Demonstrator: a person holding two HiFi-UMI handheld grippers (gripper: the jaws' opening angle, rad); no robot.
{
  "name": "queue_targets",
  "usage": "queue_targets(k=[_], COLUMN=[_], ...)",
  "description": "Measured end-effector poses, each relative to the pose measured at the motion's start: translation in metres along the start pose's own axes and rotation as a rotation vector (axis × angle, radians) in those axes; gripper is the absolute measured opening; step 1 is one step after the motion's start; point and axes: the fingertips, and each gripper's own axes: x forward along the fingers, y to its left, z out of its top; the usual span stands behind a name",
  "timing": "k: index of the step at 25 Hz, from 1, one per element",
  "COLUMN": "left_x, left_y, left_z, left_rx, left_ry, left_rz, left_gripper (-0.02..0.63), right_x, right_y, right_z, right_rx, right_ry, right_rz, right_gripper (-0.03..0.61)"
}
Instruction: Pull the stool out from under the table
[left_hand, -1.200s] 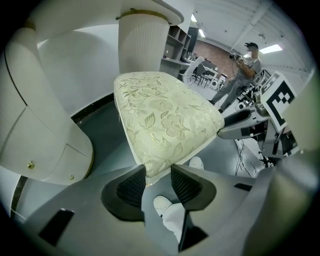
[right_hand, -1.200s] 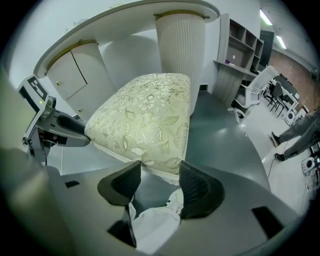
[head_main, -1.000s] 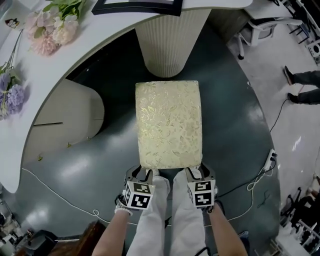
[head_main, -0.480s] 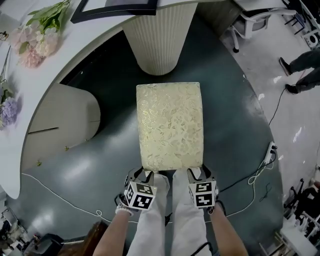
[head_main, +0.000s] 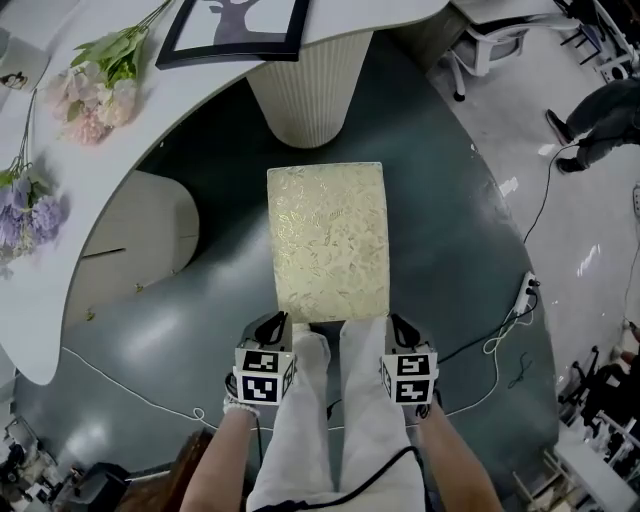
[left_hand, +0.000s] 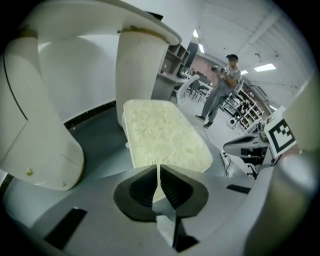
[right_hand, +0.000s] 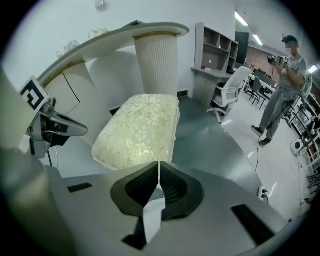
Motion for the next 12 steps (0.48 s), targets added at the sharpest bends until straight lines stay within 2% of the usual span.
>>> queue_targets(k=[5,12], left_x=[-0.042,-0.126], left_y=[-0.025,-0.066], left_z=[0.076,0.177], left_rx=[0.088,0.149], left_ry=[-0.146,-0.35], left_rz=[-0.038,-0.102], left_gripper=[0.017,0.017], right_x=[-0.046,-0.116], right_y=[0.007,0.036], right_z=[0.06,0.144], right_rx=[0.021,0.027], right_ry=[-0.118,-0.265], right_rz=[0.038,0.15], right_gripper=[0.038,0.035])
